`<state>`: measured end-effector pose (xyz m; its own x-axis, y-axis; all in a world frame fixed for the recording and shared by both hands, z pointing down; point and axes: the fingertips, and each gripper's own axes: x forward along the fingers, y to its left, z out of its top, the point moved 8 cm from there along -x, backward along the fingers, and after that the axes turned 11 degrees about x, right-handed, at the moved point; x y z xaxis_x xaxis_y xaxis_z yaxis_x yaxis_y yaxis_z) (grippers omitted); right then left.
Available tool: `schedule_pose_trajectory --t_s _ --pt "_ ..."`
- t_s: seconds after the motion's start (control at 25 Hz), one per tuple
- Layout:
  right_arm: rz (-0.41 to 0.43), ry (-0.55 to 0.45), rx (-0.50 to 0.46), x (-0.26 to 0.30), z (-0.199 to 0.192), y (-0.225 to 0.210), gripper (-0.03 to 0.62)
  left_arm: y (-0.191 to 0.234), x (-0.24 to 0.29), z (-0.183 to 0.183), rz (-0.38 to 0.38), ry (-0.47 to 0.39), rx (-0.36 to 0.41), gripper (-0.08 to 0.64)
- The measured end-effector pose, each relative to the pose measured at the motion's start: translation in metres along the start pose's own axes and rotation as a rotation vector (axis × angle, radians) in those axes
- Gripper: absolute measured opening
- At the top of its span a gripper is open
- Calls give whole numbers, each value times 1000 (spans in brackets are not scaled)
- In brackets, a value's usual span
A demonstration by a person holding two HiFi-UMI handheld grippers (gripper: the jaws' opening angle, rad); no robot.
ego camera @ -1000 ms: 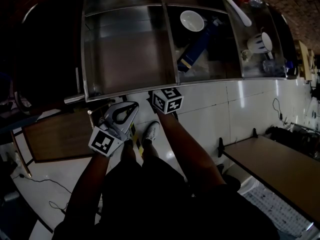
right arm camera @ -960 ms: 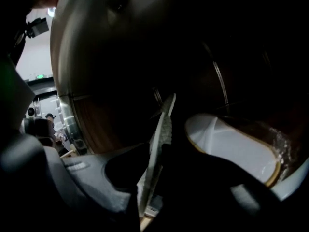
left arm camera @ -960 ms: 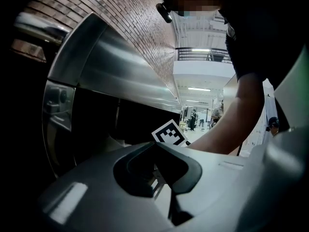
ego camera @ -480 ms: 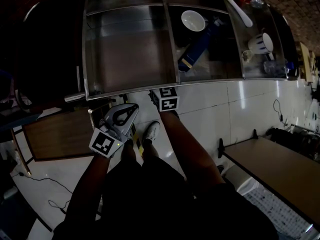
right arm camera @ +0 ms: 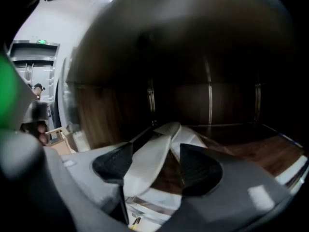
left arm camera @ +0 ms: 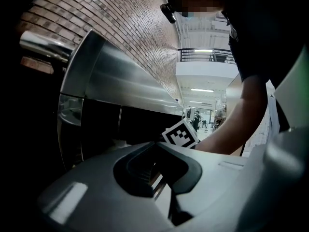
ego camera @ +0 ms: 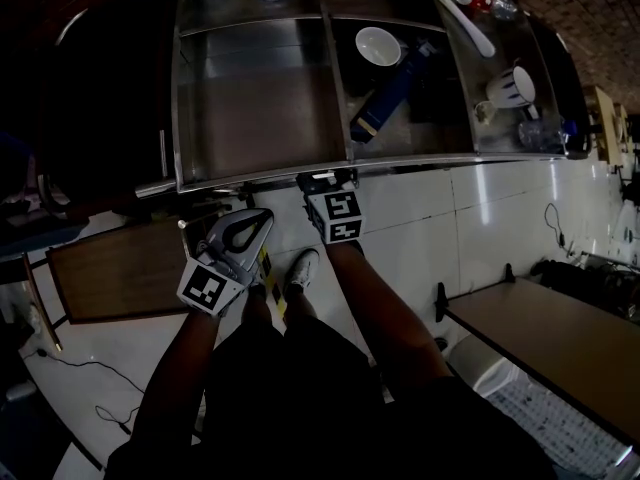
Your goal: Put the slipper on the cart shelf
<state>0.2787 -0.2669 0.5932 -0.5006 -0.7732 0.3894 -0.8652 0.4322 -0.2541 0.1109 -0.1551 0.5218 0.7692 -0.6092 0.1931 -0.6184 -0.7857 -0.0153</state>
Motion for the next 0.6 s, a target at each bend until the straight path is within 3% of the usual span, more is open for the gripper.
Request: schedule_pose_trajectory --t_s 0.2,0.44,0.6 --pt "62 -42 -46 -59 11 21 296 -7 -12 17 14 -10 14 2" --pt "230 -73 -50 -139 20 55 281 -24 -43 50 73 -68 10 2" --pt "329 -88 -73 -187 33 86 208 -41 -64 74 86 -95 2 3"
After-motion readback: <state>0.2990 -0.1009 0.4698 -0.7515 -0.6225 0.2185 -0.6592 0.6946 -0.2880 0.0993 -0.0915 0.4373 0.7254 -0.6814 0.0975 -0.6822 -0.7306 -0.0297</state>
